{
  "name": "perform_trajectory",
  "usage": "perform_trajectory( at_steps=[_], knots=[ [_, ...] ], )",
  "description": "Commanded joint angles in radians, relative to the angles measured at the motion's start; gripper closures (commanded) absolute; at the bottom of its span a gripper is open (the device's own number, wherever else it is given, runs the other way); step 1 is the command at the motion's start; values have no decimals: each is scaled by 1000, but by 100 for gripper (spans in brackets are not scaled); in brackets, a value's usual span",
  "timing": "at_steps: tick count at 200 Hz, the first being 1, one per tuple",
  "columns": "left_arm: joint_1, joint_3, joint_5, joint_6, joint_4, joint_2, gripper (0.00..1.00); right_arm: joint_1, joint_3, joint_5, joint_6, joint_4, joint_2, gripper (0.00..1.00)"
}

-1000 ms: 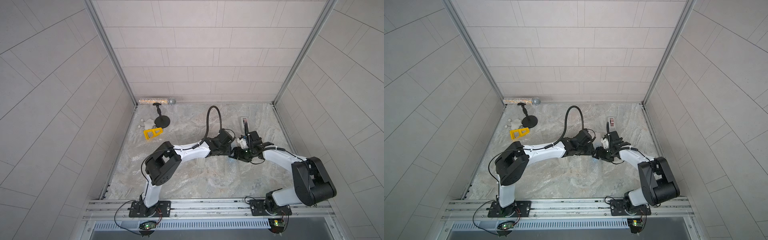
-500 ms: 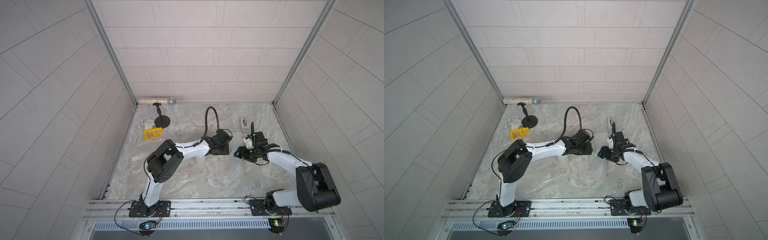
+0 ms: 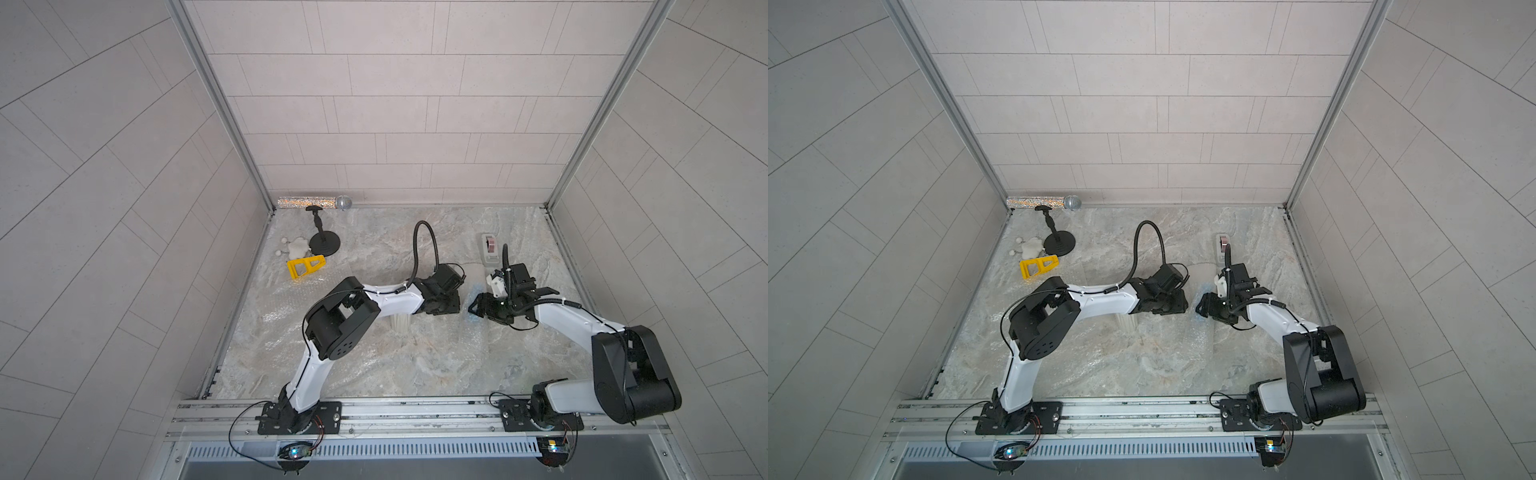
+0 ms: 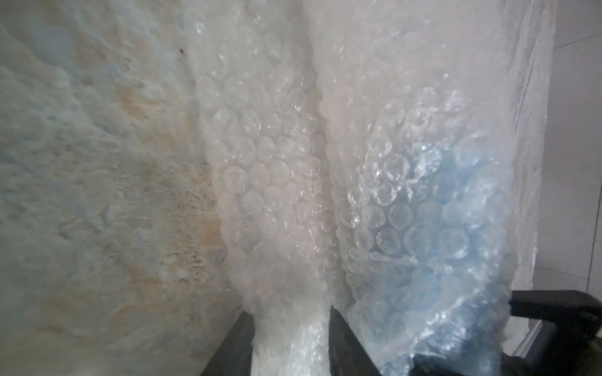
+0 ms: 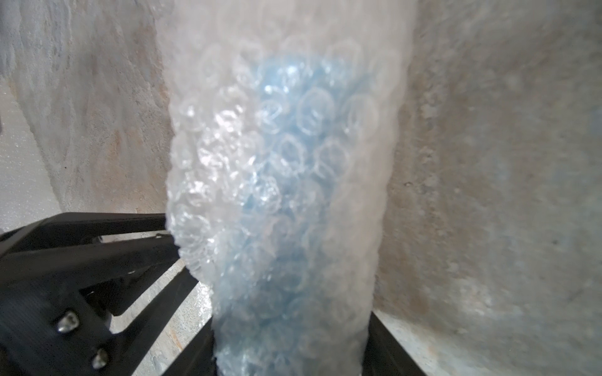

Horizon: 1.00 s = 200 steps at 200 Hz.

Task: Wrap vases in bubble wrap
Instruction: Wrap the vase in bubble wrap.

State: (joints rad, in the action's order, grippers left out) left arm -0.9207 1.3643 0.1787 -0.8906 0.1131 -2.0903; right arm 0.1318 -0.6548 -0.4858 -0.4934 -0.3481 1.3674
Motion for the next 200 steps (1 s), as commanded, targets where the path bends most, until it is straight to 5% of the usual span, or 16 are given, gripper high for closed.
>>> perform_trajectory(
  at_steps=[1, 121, 200],
  knots=[
    [-7, -9, -19, 3, 8, -22, 66, -12, 24, 60, 18, -61, 1, 36],
    [1, 90, -56, 193, 143, 82, 100, 30, 18, -32, -15, -37, -9, 37],
    [8, 125, -42, 268, 264, 149, 100, 138, 62, -112, -249, 305, 91, 37]
  ],
)
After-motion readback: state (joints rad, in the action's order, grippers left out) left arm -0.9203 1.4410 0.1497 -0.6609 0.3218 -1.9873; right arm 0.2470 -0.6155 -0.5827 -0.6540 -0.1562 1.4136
